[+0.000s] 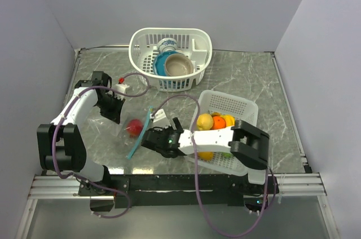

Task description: Open the zip-top bag and remove the fake food

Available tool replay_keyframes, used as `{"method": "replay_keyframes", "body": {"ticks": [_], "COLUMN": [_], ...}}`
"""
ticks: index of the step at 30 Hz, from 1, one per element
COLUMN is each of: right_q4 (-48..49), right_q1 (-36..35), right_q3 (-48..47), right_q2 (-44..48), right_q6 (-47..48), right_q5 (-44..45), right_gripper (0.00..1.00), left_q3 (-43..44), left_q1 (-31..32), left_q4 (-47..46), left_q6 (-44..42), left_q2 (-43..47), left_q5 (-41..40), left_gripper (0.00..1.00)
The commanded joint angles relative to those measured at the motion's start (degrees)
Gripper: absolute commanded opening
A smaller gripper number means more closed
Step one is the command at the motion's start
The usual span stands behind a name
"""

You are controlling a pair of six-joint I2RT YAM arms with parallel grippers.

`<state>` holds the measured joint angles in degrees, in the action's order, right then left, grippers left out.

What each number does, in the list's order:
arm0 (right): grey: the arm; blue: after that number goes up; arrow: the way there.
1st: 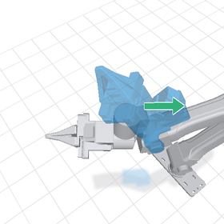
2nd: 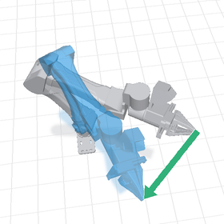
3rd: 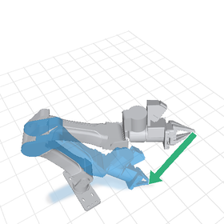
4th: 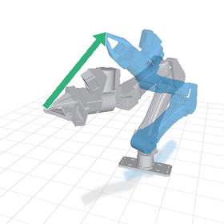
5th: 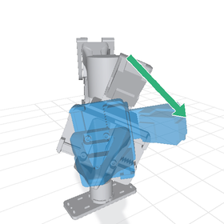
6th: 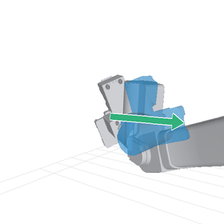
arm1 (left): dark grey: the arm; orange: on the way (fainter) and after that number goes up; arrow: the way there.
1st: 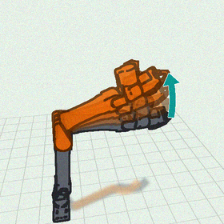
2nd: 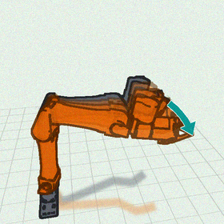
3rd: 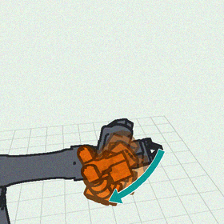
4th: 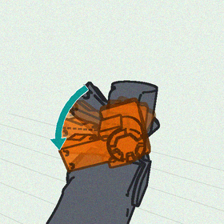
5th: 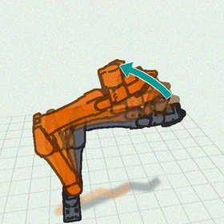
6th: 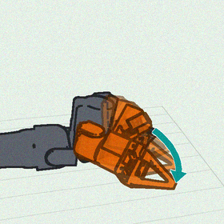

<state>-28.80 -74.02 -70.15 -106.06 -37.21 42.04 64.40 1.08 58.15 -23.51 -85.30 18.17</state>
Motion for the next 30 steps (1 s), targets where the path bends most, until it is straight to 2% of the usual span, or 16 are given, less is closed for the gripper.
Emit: {"method": "replay_keyframes", "body": {"ticks": [1,7,13,17,23,24,30], "right_q4": [-18.38,-29.11,-35.62,-37.21,-31.24,-27.84,-17.36], "right_q1": [0.98,1.51,1.34,-1.82,-3.23,-3.5,-3.59], "right_q3": [-1.99,-12.1,-14.66,-15.89,-15.37,-15.11,-15.45], "right_q2": [-7.04,-8.9,-7.94,-4.87,2.61,4.01,3.59], "right_q6": [-2.87,-1.9,-2.43,-0.85,2.93,3.98,11.01], "right_q5": [-5.83,-3.73,-4.16,-6.26,-13.38,-13.91,-14.27], "right_gripper": [1.0,1.0,1.0,1.0,1.0,1.0,1.0], "left_q3": [1.43,0.11,-0.68,-1.03,-1.47,-1.65,-1.3], "left_q1": [-0.2,-0.73,-1.86,-2.66,-3.63,-3.63,-3.89], "left_q4": [0.3,-0.14,-0.14,-0.06,-0.14,-0.06,0.82], "left_q6": [-1.1,-1.98,-2.95,-3.56,-3.91,-3.83,-3.83], "left_q2": [0.83,1.54,2.06,2.76,3.91,4.0,5.4], "left_q5": [2.04,2.39,3.89,4.24,5.64,5.73,6.26], "left_gripper": [0.01,0.01,0.01,0.01,0.01,0.01,0.01]}}
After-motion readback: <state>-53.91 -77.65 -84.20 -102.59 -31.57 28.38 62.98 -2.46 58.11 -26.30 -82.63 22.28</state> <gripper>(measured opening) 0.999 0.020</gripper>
